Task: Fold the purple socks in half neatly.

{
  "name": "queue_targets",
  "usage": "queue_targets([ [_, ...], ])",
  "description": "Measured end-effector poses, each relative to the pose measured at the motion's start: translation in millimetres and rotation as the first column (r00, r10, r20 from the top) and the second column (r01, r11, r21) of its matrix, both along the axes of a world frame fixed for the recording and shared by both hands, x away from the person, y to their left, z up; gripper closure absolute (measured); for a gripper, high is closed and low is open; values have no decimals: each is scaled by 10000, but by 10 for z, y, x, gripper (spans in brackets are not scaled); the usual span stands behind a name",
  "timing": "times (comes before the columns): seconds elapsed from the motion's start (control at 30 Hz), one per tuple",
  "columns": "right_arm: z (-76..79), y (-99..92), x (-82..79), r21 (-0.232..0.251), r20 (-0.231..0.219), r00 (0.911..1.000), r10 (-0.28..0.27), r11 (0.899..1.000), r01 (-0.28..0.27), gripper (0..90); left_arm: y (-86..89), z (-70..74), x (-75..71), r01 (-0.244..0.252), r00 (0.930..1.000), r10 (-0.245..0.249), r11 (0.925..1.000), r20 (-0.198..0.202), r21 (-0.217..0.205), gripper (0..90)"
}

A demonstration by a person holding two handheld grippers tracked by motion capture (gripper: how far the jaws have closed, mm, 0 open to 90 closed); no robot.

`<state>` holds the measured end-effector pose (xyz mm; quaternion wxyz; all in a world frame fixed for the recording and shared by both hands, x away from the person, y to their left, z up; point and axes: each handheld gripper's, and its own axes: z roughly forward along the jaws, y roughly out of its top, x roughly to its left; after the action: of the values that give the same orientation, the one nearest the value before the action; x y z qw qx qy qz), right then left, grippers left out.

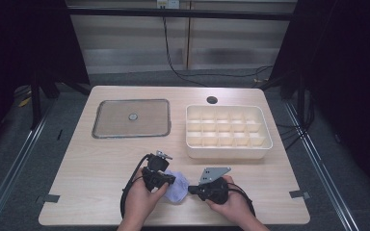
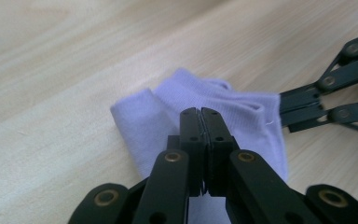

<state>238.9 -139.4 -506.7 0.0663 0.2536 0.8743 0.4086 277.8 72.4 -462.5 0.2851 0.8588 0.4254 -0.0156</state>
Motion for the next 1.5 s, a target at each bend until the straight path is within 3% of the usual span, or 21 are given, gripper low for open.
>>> queue_targets([
  [0.23,1,3,-2,47,-14,10000,-46,10000,47,900,-49,-97,-13,15,9999,-14,10000,-164,27,896],
  [0.43,0,3,-3,67,-39,10000,-68,10000,68,900,43,37,-30,71,10000,-71,9998,24,-211,865],
  [0.6,-1,3,-3,75,-35,10000,-68,9999,69,900,202,139,-17,-340,9994,345,9986,102,-415,800],
  [0.83,-4,-3,1,104,-36,10000,-33,9999,34,900,369,145,5,-709,9974,716,9962,109,-502,691],
  [1.17,-5,-3,0,105,-28,10000,-38,9999,39,900,500,102,40,-906,9951,884,9946,-439,-500,622],
  [1.5,-6,-5,-3,121,-91,9999,-63,9999,64,900,505,59,51,-1094,9912,1035,9915,-828,-711,602],
])
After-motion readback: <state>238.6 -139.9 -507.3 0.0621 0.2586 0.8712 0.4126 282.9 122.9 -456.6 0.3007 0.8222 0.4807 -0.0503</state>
